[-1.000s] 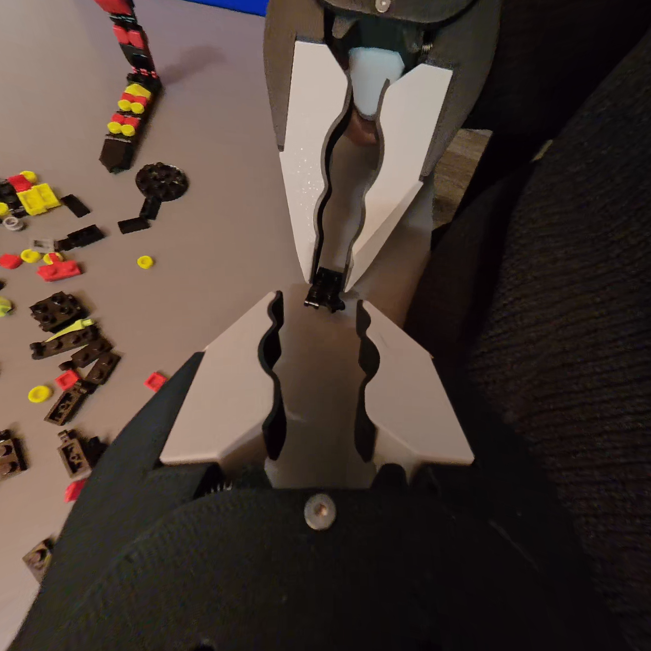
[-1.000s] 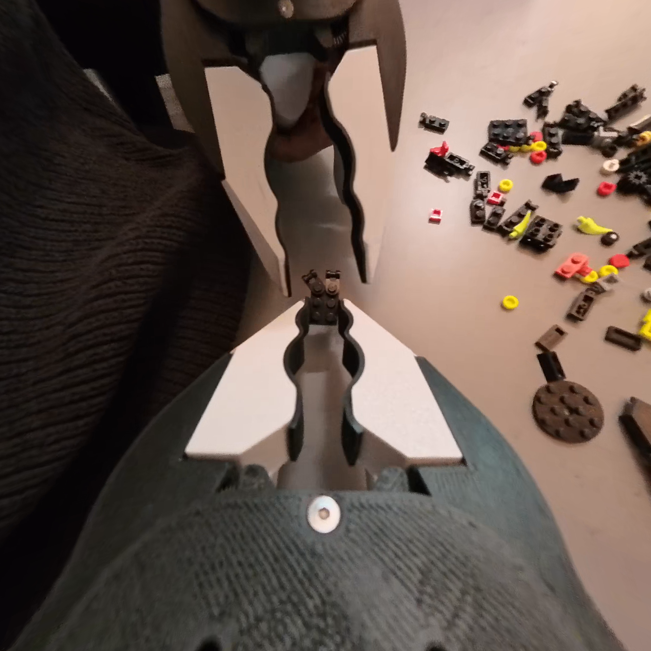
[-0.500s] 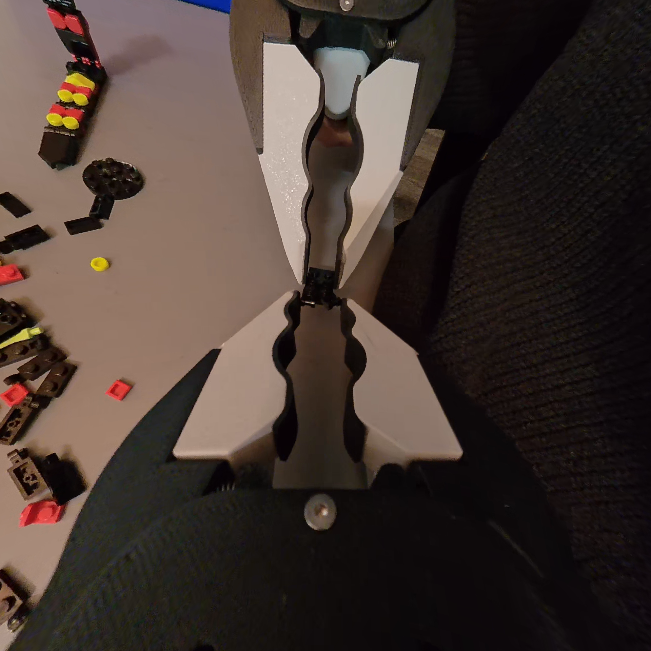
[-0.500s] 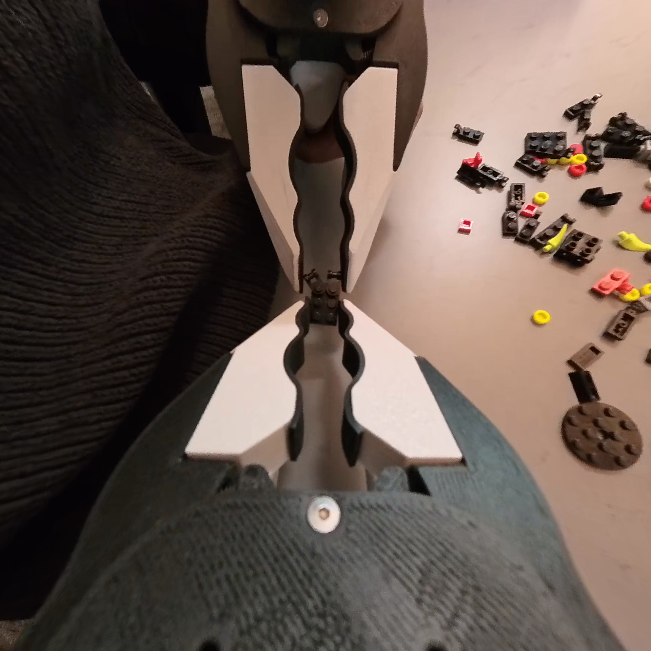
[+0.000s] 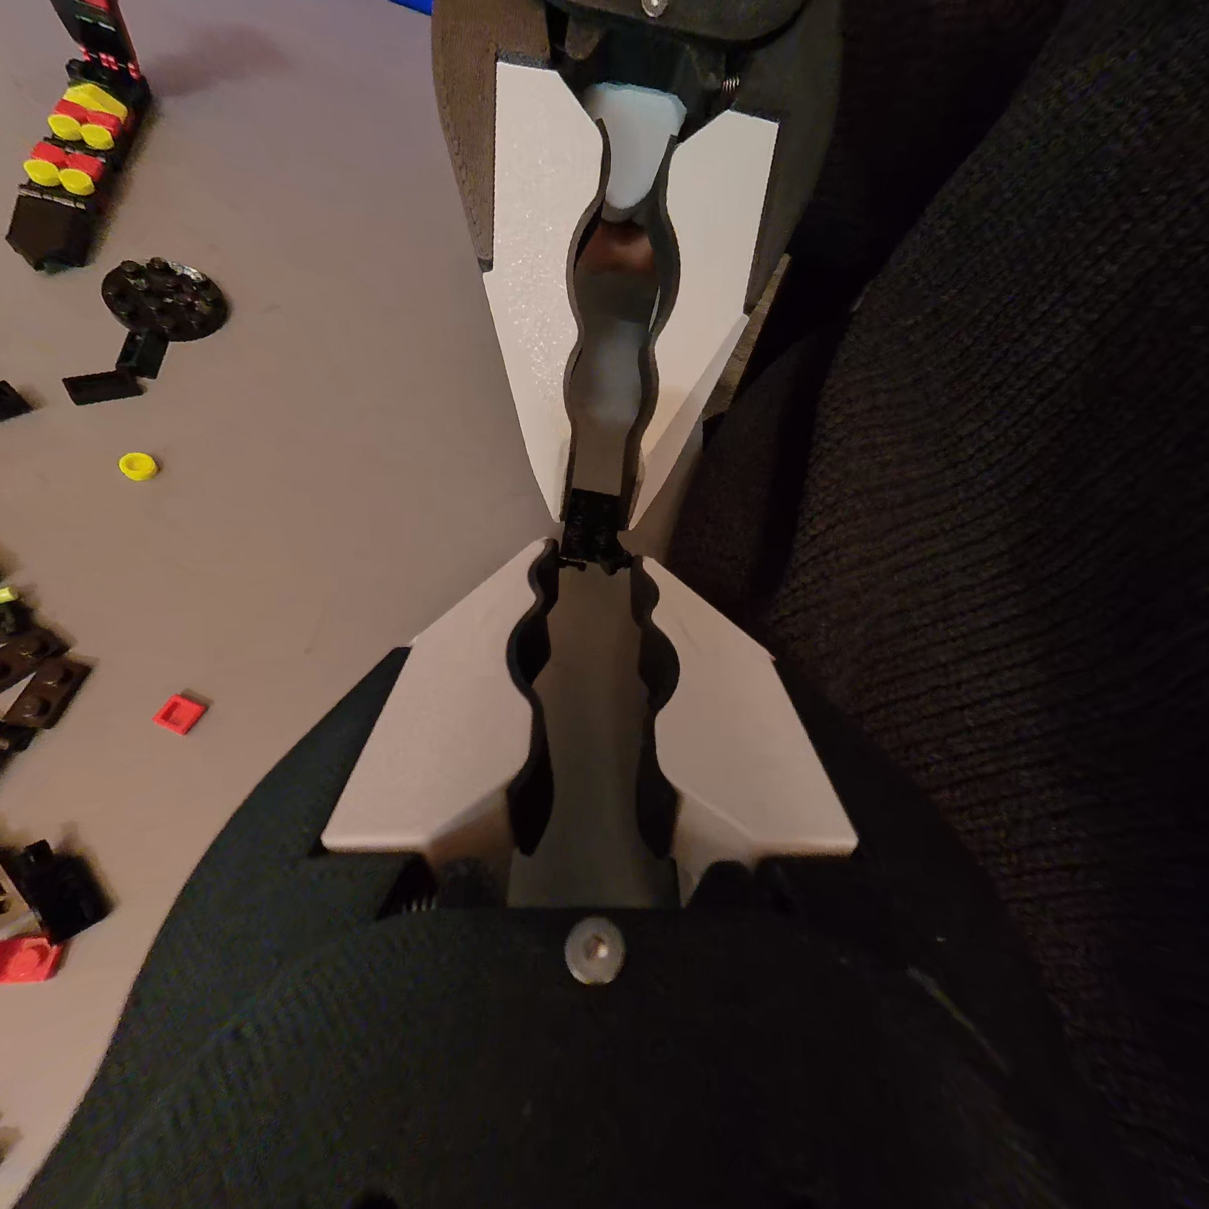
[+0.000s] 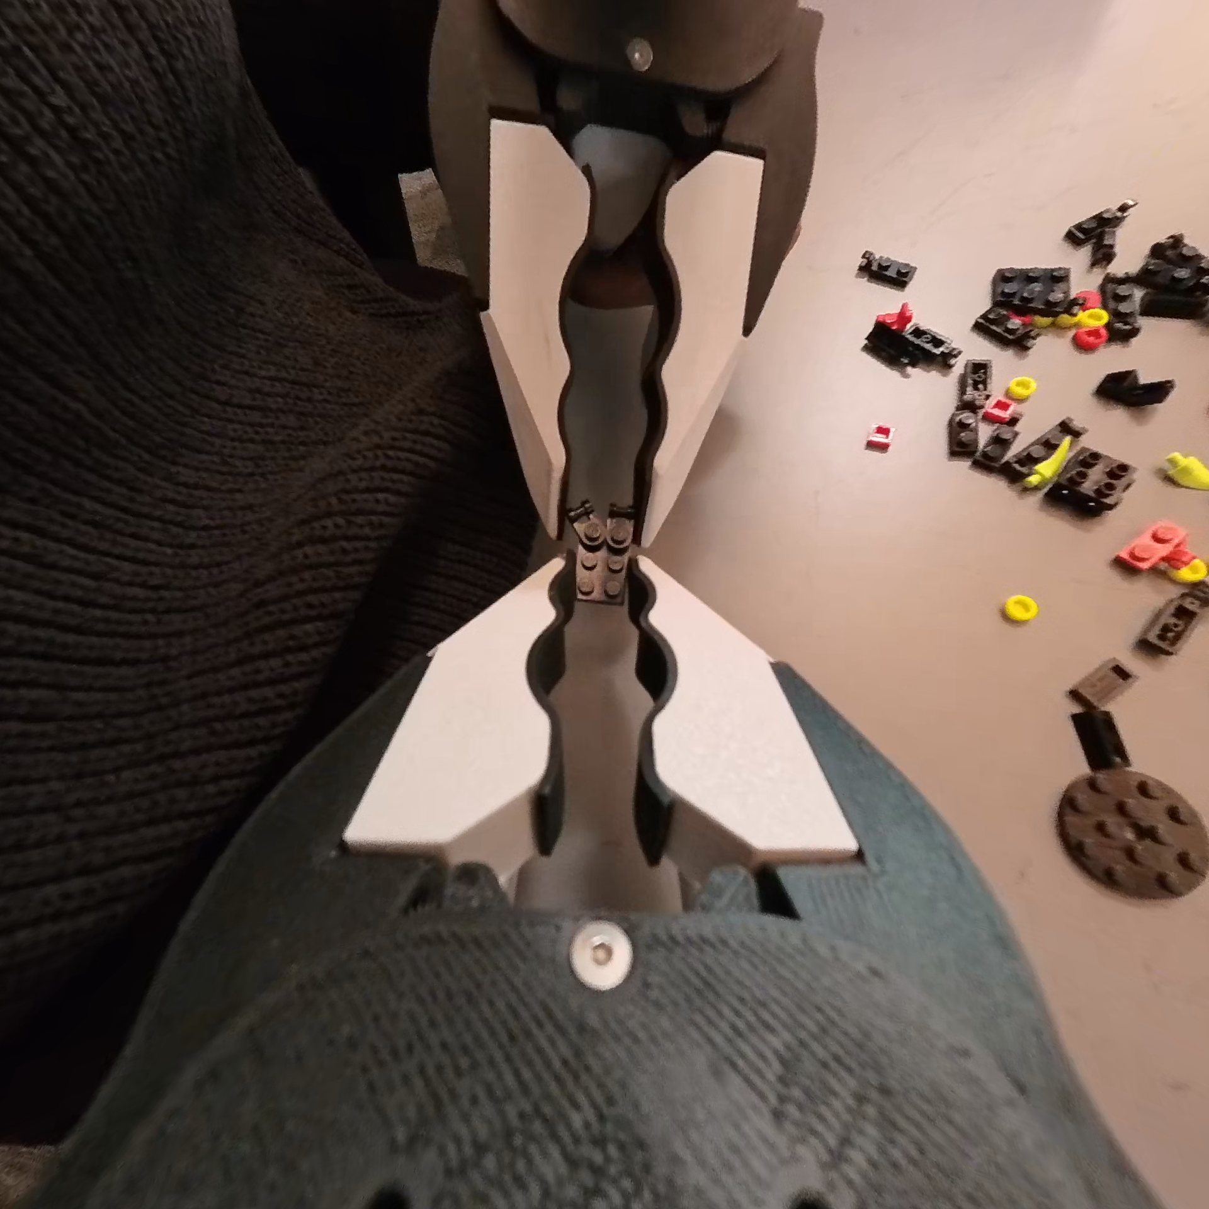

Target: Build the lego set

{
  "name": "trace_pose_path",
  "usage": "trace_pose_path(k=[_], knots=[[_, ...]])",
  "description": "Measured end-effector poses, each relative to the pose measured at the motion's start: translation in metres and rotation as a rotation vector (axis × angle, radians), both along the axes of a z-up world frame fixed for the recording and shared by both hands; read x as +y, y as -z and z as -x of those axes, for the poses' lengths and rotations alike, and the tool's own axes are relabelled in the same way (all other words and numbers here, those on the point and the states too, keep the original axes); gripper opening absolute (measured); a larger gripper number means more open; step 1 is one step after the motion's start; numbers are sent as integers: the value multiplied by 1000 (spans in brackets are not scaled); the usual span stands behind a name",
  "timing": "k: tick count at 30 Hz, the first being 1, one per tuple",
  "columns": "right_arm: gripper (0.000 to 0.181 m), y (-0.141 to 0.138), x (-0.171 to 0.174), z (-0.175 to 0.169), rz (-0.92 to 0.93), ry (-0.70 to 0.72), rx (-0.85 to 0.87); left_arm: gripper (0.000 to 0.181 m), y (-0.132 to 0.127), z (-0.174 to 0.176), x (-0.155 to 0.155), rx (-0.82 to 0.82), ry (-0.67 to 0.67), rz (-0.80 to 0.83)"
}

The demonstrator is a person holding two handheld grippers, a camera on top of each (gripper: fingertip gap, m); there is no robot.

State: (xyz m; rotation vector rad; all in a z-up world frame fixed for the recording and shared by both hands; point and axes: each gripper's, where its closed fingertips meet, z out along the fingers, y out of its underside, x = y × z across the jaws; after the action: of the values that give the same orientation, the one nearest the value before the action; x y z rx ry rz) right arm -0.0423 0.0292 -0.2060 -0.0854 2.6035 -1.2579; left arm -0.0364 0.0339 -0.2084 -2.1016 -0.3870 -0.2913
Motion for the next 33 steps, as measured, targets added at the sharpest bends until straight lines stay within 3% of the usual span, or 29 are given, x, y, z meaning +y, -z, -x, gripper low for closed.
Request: trace_pose_path(k=[33], knots=[[14, -3, -1, -6, 14, -32, 6, 14, -5, -5, -2, -75, 15, -34]])
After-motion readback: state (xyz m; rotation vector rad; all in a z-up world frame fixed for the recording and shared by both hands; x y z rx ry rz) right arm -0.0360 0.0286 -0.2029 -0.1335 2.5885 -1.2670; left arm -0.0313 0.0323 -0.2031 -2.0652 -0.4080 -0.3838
